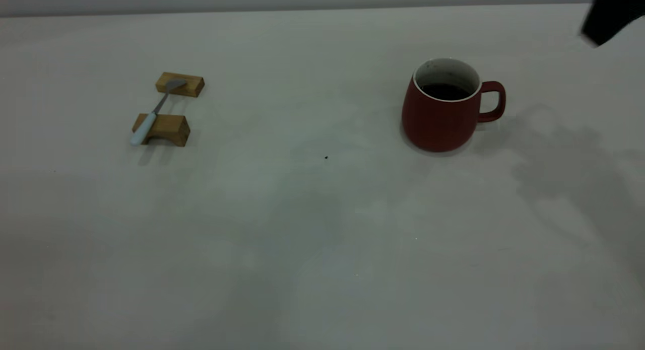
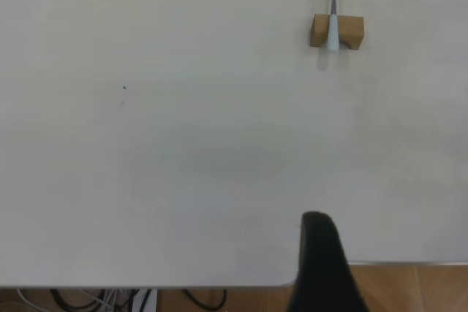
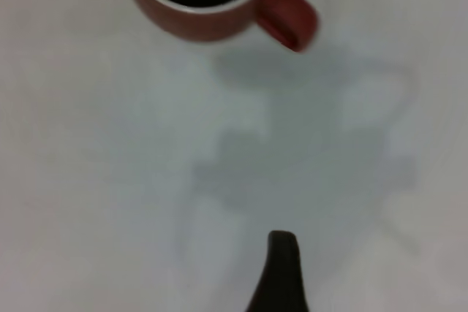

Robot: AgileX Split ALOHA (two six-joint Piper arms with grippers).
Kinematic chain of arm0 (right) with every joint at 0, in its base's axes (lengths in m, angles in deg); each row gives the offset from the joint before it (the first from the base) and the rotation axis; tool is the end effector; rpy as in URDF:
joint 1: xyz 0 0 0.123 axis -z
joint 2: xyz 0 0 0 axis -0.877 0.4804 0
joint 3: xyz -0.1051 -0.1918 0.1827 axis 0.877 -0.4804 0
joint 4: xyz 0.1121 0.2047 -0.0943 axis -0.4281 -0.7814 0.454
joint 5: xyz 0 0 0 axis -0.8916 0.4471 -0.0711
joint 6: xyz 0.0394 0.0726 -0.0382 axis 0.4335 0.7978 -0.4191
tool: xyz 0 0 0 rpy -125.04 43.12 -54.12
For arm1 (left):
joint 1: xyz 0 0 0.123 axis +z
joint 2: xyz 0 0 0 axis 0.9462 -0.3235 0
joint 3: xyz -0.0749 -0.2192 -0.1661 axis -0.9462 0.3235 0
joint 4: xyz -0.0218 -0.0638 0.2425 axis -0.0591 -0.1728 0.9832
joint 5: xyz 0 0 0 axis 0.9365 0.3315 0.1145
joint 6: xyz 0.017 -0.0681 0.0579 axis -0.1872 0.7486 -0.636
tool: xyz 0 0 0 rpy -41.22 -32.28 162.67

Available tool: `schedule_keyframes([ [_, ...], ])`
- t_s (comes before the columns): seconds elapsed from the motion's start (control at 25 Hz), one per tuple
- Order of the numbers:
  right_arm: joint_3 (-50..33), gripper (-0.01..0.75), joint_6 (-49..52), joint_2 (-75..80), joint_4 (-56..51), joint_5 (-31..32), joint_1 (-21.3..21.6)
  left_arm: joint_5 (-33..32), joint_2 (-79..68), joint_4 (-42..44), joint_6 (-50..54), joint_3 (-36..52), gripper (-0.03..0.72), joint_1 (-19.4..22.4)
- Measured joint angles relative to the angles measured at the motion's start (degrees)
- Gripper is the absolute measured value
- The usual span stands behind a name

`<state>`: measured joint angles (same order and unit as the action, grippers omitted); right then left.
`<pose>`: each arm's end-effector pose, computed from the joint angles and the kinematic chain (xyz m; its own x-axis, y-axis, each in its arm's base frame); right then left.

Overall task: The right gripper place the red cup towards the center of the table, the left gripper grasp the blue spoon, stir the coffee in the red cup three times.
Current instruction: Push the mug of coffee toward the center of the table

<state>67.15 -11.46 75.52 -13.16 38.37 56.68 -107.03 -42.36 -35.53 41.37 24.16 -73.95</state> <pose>0.3667 0.0377 0.1673 -0.6388 -0.7095 -0.2974 -0.7029 0.6954 -0.1494 -0.0094 0.0052 0.2679 -0.5146 -0.0147 -0.8573 -0.0163 0.9998 -0.0073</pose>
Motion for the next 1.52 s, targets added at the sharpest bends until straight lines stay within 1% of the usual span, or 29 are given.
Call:
schedule_keyframes([
  [0.16,9.3,0.703,-8.78,9.83,-0.29,3.41,0.0,0.0,0.0,0.0,0.0,0.0,0.553,0.0],
  [0.32,15.24,0.698,-15.08,16.15,-0.12,3.94,0.0,0.0,0.0,0.0,0.0,0.0,0.553,0.0],
  [0.44,17.56,0.692,-18.78,19.31,-0.17,4.0,-0.52,0.0,0.0,0.0,0.0,0.0,0.553,0.0],
  [0.68,21.09,0.683,-25.89,25.23,0.28,2.4,-3.22,0.0,0.0,0.0,0.0,0.0,0.553,0.0],
  [0.96,24.05,0.67,-28.8,29.17,1.13,1.43,-4.31,0.0,0.0,0.0,0.0,0.0,0.553,0.0],
  [1.04,24.17,0.655,-28.85,29.4,1.13,0.96,-4.89,0.0,0.0,0.0,0.0,0.0,0.553,0.0],
  [1.12,24.17,0.612,-28.91,29.45,1.07,0.85,-5.45,0.0,0.0,0.0,0.0,0.0,0.553,0.0],
  [1.2,24.17,0.55,-28.91,29.6,1.01,0.73,-6.06,0.0,0.0,0.0,0.0,0.0,0.553,0.0],
  [1.52,24.17,0.237,-28.91,30.88,1.48,1.86,-8.2,0.0,0.0,0.0,0.0,0.0,0.553,0.0],
])
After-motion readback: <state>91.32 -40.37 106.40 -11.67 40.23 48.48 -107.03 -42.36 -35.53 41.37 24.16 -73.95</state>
